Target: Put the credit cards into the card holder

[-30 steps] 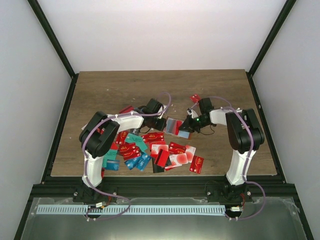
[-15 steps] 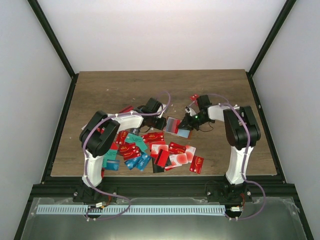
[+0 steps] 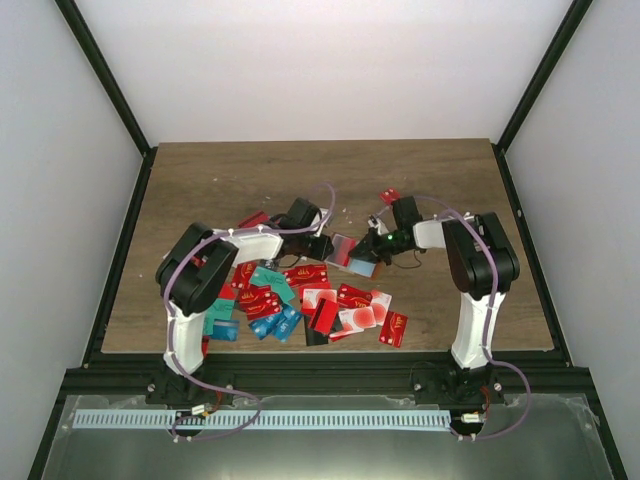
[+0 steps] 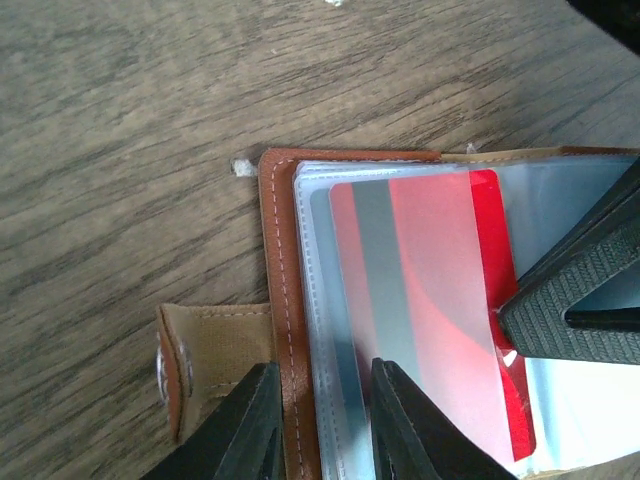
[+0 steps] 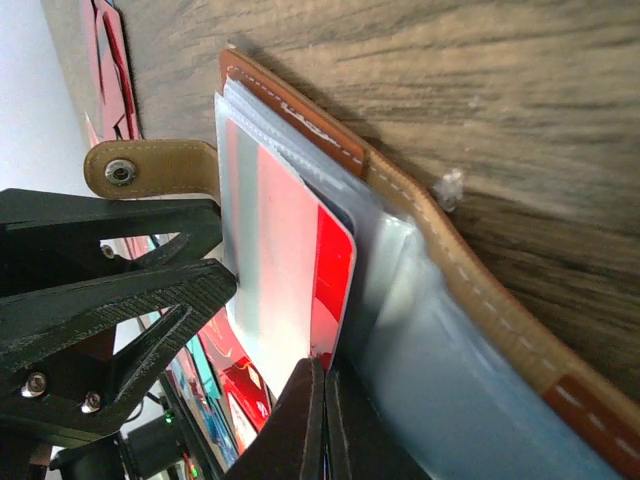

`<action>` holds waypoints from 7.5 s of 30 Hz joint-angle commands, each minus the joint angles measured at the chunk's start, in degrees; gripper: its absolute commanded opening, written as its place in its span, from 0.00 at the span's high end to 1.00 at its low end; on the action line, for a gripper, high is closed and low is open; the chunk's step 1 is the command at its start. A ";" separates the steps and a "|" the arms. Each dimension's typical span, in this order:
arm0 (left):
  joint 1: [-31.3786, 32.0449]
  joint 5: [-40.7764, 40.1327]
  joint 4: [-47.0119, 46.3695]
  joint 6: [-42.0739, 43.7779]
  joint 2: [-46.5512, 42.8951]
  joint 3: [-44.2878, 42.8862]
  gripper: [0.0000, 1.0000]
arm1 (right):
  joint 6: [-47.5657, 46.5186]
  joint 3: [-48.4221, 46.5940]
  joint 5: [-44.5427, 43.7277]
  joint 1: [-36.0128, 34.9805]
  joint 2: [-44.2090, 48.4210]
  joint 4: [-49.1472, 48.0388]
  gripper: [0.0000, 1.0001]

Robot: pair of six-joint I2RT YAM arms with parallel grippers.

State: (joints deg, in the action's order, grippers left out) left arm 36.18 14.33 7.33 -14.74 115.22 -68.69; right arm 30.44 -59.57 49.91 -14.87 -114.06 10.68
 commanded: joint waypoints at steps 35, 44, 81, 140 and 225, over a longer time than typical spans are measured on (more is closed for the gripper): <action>0.45 -2.94 8.70 -9.43 -19.76 15.53 0.41 | -3.70 7.10 -4.01 -2.23 16.00 3.78 0.48; 5.63 -2.90 13.38 -14.92 -34.51 27.43 0.46 | -1.41 17.92 -9.15 -10.87 29.59 3.91 0.45; 17.93 1.17 0.93 -21.29 -29.32 36.06 0.87 | 8.40 23.14 -12.60 -20.20 25.16 -6.55 0.45; 10.67 -0.66 6.31 -16.65 -44.84 31.82 0.46 | 5.27 25.79 0.90 -12.25 28.77 -13.76 0.99; -3.14 18.98 -9.84 -10.57 -1.02 2.80 0.96 | 4.45 25.25 -11.30 6.71 24.40 -13.36 0.57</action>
State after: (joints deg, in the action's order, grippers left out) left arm 33.45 34.41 -3.27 -26.72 113.25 -64.47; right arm 35.38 -32.99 37.60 -8.69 -88.42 -0.08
